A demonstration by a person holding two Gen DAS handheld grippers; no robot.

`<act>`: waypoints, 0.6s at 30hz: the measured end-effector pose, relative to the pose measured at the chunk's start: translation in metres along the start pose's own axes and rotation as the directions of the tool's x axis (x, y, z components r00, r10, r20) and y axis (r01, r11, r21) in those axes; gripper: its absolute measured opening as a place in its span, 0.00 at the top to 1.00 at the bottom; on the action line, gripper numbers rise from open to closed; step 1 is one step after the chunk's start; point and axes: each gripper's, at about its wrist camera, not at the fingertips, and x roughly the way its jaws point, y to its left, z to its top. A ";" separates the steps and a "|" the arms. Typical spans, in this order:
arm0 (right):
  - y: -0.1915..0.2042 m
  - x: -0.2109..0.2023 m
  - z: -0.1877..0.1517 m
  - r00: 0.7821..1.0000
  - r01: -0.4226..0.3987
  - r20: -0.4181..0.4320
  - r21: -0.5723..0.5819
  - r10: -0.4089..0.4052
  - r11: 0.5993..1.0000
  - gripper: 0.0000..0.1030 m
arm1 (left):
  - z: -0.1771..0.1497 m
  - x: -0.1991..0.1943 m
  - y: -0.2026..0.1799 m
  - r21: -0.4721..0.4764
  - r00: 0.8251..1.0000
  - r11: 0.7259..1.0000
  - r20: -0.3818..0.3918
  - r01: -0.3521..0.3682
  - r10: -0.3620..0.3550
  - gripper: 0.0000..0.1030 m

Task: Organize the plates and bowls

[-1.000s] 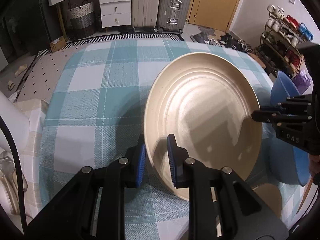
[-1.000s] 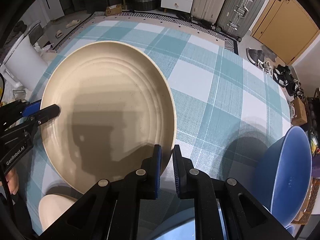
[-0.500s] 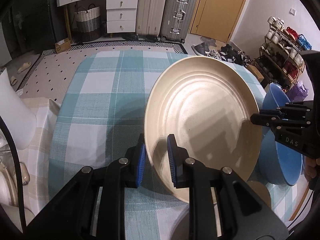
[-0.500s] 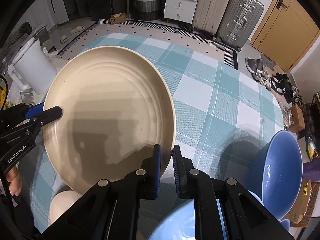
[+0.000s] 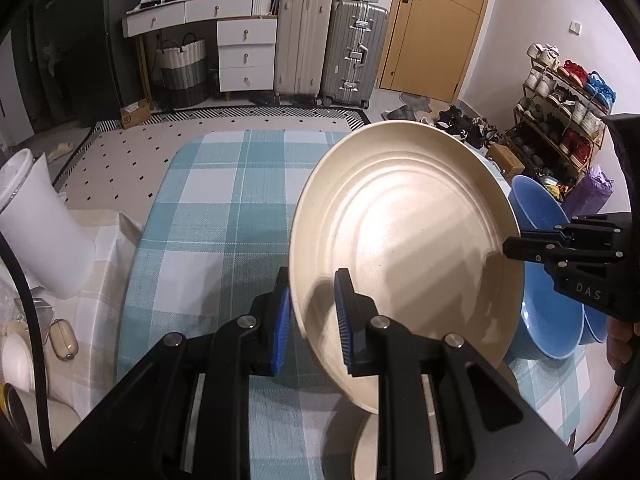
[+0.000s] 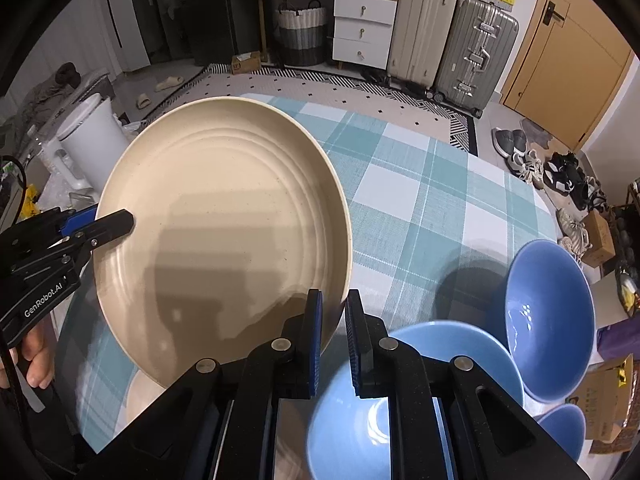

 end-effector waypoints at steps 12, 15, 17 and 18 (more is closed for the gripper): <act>0.006 -0.042 -0.029 0.998 -0.016 0.055 0.016 0.015 1.000 0.89 | -0.020 -0.059 -0.025 0.018 0.999 1.000 0.044 -0.014 0.013 0.83; 0.009 -0.052 -0.036 0.998 -0.017 0.067 0.018 0.016 1.000 0.89 | -0.026 -0.073 -0.030 0.026 0.999 1.000 0.049 -0.016 0.015 0.83; 0.010 -0.058 -0.041 0.997 -0.022 0.073 0.021 0.020 1.000 0.88 | -0.030 -0.080 -0.034 0.027 0.999 1.000 0.049 -0.015 0.014 0.83; 0.011 -0.060 -0.044 0.997 -0.025 0.076 0.022 0.023 0.999 0.88 | -0.031 -0.081 -0.035 0.029 0.999 0.999 0.049 -0.015 0.013 0.83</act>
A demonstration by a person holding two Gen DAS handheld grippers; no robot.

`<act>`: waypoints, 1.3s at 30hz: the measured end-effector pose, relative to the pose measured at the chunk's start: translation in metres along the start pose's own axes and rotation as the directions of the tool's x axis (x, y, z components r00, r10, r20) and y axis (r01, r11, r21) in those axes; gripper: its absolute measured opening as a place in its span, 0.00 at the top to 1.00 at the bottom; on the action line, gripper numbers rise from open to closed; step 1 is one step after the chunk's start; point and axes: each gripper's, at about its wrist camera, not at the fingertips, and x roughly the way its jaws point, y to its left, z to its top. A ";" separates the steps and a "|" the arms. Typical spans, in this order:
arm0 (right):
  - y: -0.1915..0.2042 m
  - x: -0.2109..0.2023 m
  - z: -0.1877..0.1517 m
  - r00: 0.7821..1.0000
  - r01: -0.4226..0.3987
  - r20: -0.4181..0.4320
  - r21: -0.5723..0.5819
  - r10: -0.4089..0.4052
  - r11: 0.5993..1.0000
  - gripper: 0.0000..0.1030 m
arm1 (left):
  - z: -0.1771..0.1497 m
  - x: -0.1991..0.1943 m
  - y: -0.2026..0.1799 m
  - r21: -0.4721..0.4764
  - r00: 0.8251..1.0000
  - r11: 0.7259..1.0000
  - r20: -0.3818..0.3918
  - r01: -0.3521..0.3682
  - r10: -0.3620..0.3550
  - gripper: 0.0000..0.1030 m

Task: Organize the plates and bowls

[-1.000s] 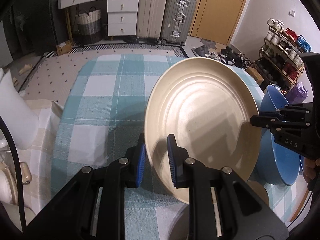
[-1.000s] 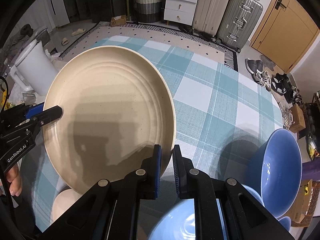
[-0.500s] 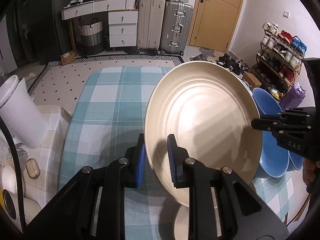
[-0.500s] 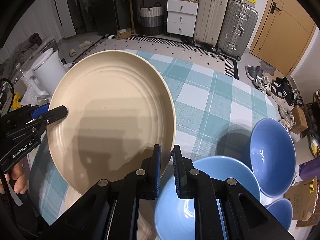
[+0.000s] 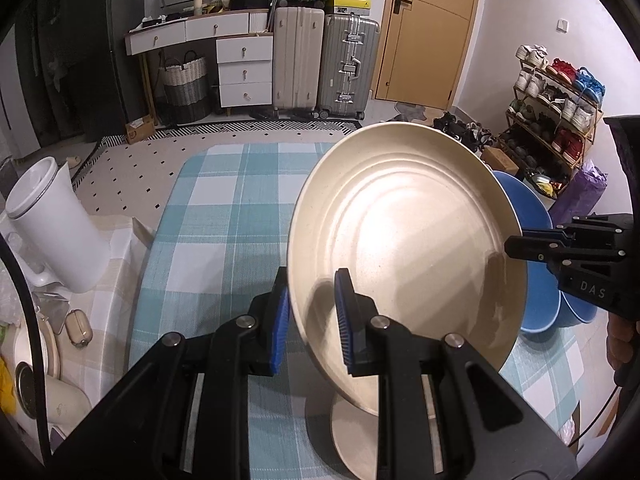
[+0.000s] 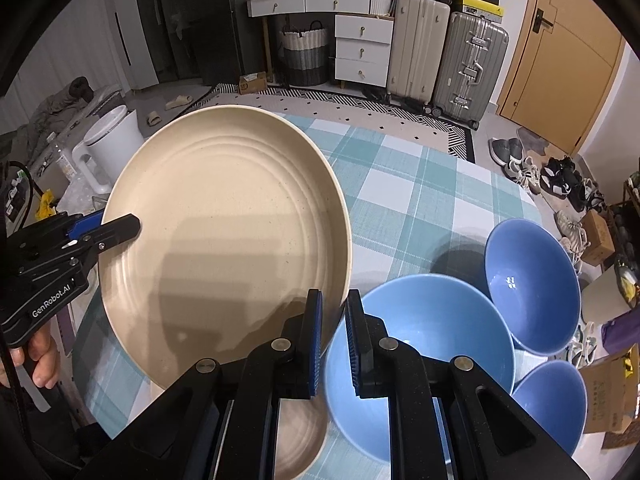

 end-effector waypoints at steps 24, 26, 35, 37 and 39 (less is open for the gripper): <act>0.004 -0.034 -0.055 0.998 -0.049 0.041 0.031 0.047 0.998 0.87 | -0.053 -0.025 -0.025 0.030 1.000 1.000 -0.029 0.007 -0.006 0.83; 0.005 -0.033 -0.058 0.998 -0.055 0.042 0.039 0.054 0.998 0.87 | -0.058 -0.024 -0.025 0.035 0.999 0.999 -0.033 0.004 -0.003 0.83; 0.008 -0.026 -0.068 0.997 -0.075 0.041 0.048 0.073 0.996 0.87 | -0.079 -0.017 -0.016 0.020 0.998 1.000 -0.059 0.020 -0.019 0.83; 0.009 -0.025 -0.072 0.996 -0.079 0.038 0.050 0.078 0.996 0.86 | -0.083 -0.014 -0.013 0.017 0.998 1.000 -0.065 0.022 -0.021 0.83; 0.011 -0.021 -0.076 0.996 -0.089 0.030 0.048 0.087 0.995 0.86 | -0.089 -0.011 -0.011 0.014 0.997 1.000 -0.072 0.022 -0.021 0.83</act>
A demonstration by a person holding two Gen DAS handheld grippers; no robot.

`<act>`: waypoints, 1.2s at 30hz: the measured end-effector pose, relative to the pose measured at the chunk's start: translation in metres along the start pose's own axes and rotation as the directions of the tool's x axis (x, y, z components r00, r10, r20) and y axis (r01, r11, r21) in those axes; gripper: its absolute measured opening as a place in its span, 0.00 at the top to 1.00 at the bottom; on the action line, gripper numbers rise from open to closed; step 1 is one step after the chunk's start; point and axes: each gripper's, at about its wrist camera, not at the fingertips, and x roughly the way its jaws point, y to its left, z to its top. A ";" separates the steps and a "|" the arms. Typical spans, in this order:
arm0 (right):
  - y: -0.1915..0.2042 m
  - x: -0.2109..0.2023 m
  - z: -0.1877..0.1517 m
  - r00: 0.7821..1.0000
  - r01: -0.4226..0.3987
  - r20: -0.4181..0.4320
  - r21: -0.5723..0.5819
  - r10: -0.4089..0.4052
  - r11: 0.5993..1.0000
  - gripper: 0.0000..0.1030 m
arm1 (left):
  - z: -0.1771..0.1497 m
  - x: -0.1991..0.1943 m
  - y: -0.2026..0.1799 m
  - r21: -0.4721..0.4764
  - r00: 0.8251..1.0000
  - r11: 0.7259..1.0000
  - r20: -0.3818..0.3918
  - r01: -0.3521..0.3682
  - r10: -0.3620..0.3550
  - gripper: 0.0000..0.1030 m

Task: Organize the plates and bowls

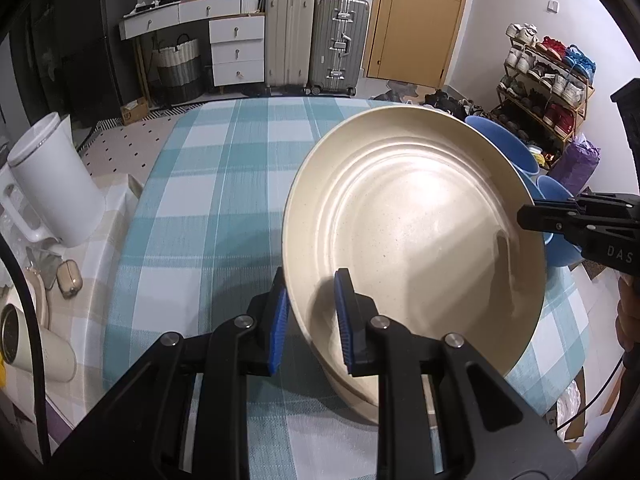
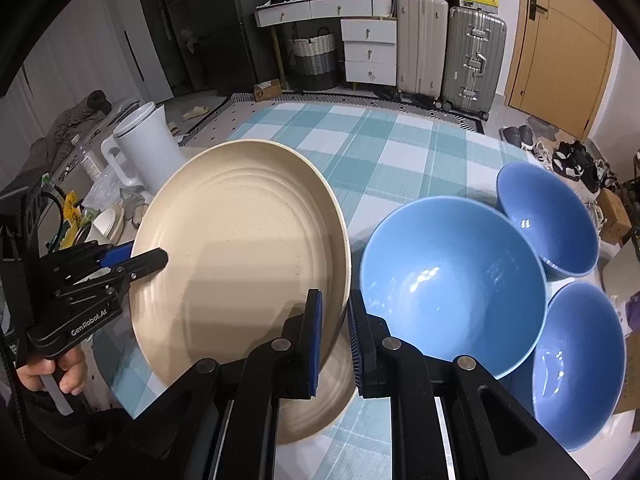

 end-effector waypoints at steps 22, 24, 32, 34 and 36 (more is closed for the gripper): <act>0.000 0.015 -0.031 0.999 -0.008 -0.037 0.028 0.009 1.000 0.86 | -0.028 0.033 0.005 0.014 0.998 1.000 -0.051 0.026 -0.025 0.82; 0.000 0.018 -0.033 0.999 -0.007 -0.049 0.028 0.008 1.000 0.86 | -0.029 0.037 0.005 0.018 0.998 1.000 -0.056 0.022 -0.021 0.82; -0.006 0.026 -0.040 0.997 -0.007 -0.072 0.040 0.010 0.999 0.86 | -0.032 0.047 0.000 0.034 0.997 0.999 -0.068 0.020 -0.018 0.82; -0.007 0.027 -0.042 0.997 -0.006 -0.074 0.044 0.009 0.999 0.86 | -0.033 0.050 -0.001 0.039 0.997 0.999 -0.070 0.020 -0.017 0.82; -0.008 0.027 -0.044 0.997 -0.007 -0.075 0.048 0.010 0.999 0.86 | -0.033 0.051 -0.002 0.042 0.997 0.999 -0.073 0.020 -0.017 0.82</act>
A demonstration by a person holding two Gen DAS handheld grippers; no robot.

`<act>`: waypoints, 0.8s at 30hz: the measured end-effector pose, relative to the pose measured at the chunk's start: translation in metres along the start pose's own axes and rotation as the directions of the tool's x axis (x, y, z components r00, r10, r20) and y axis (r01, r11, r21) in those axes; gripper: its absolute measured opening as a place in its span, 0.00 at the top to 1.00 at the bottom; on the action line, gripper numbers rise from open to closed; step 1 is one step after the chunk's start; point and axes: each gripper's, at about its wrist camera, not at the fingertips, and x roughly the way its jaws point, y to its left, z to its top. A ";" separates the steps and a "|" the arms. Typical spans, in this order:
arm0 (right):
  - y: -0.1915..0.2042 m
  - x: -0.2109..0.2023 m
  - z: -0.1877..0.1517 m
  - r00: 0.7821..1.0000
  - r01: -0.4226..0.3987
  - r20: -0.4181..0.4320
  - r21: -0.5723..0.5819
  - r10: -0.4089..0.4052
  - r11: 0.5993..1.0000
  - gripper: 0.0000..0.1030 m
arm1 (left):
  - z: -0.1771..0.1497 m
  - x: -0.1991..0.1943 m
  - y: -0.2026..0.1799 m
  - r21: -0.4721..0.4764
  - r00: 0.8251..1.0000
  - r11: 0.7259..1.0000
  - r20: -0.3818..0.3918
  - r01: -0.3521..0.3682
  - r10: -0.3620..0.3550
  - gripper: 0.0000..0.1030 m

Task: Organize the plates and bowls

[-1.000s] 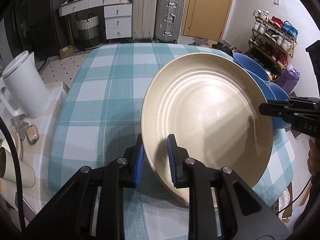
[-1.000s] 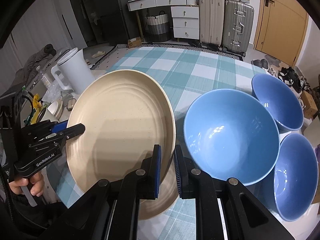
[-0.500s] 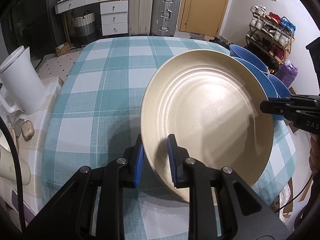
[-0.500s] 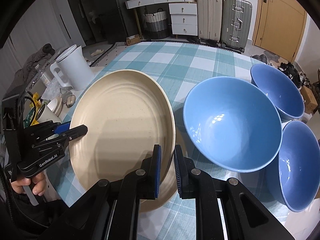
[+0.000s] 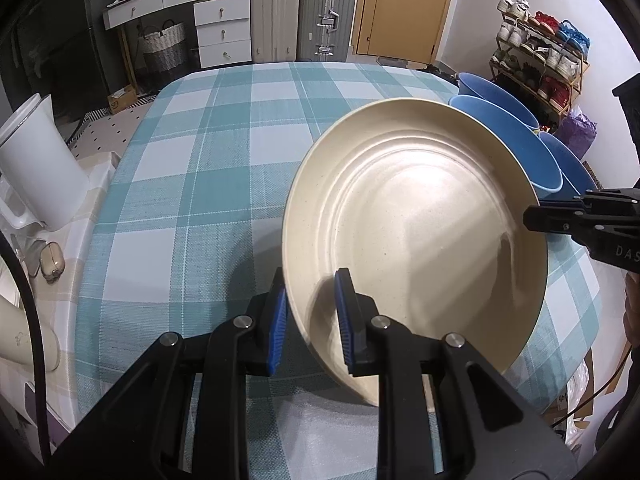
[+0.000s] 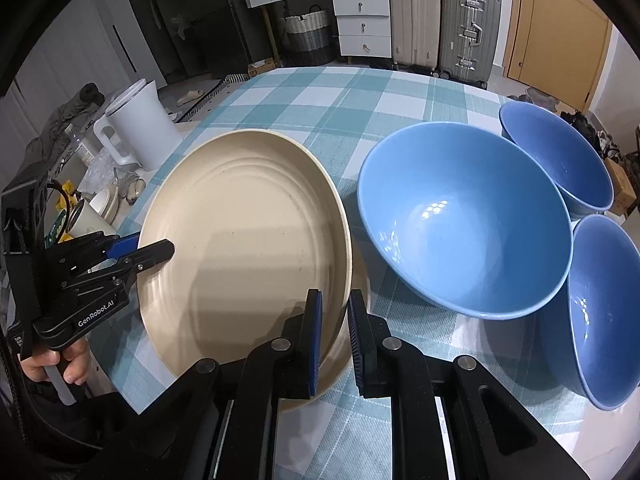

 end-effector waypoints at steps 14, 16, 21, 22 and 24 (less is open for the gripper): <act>-0.008 0.016 -0.012 0.999 0.016 -0.035 0.018 -0.016 1.000 0.86 | -0.007 0.017 -0.010 0.044 1.000 0.999 -0.025 -0.012 0.013 0.82; -0.009 0.018 -0.012 0.999 0.015 -0.037 0.021 -0.014 1.000 0.86 | -0.007 0.018 -0.010 0.045 1.000 0.999 -0.026 -0.014 0.015 0.82; -0.009 0.023 -0.014 0.999 0.025 -0.048 0.011 -0.025 1.000 0.86 | -0.009 0.019 -0.014 0.070 0.999 0.997 -0.022 -0.033 0.034 0.81; -0.010 0.024 -0.014 0.999 0.026 -0.049 0.013 -0.025 1.000 0.86 | -0.009 0.019 -0.014 0.073 0.999 0.997 -0.021 -0.037 0.038 0.81; -0.009 0.025 -0.015 0.998 0.028 -0.050 0.011 -0.027 1.000 0.86 | -0.010 0.019 -0.016 0.084 0.999 0.996 -0.020 -0.044 0.046 0.80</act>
